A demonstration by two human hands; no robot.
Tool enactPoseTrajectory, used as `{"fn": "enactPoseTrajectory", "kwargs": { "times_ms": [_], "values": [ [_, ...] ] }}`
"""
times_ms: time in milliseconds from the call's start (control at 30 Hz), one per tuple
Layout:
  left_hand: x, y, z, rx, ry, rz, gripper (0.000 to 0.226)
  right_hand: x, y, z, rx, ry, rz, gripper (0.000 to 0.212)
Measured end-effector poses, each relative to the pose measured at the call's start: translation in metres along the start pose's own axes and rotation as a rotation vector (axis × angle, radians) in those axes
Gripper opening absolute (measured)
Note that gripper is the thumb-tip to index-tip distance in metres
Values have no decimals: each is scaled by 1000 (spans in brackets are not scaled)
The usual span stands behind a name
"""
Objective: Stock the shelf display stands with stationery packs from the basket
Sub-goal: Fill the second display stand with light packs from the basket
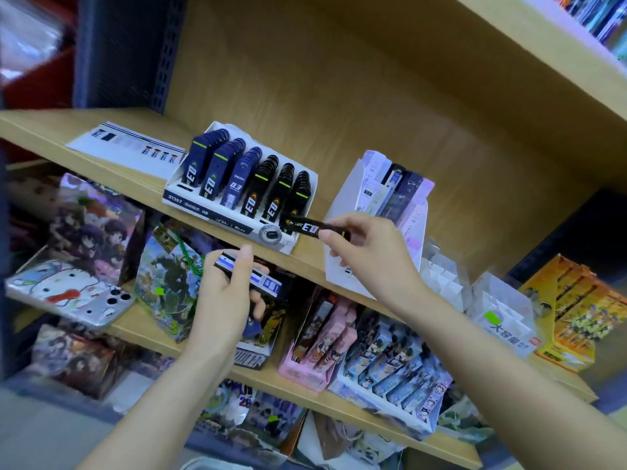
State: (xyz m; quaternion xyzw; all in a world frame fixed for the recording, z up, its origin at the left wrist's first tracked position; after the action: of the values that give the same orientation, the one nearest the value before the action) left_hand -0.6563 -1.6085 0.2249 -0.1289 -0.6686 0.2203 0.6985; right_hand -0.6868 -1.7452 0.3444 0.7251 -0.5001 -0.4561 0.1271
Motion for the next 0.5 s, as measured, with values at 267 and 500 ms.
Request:
{"fn": "enactPoseTrajectory", "kwargs": {
  "times_ms": [267,500],
  "values": [
    [-2,26,-9,7,96,-40,27,-37,-24,-32,83,245,115,13],
    [-9,22,-15,32,273,21,24,-44,-35,-40,-14,271,181,16]
  ]
}}
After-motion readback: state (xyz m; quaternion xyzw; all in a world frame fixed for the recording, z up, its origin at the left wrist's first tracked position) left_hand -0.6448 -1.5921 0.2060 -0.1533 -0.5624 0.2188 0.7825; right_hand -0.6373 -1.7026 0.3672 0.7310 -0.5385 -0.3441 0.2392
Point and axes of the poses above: each hand's wrist, its own z-axis away from the middle knuckle, its own y-axis out of the back of the hand, x = y × z, the point moved 5 cm from there along -z, towards the middle knuckle, and after that the axes turned 14 degrees about x, right-handed, at the moved point
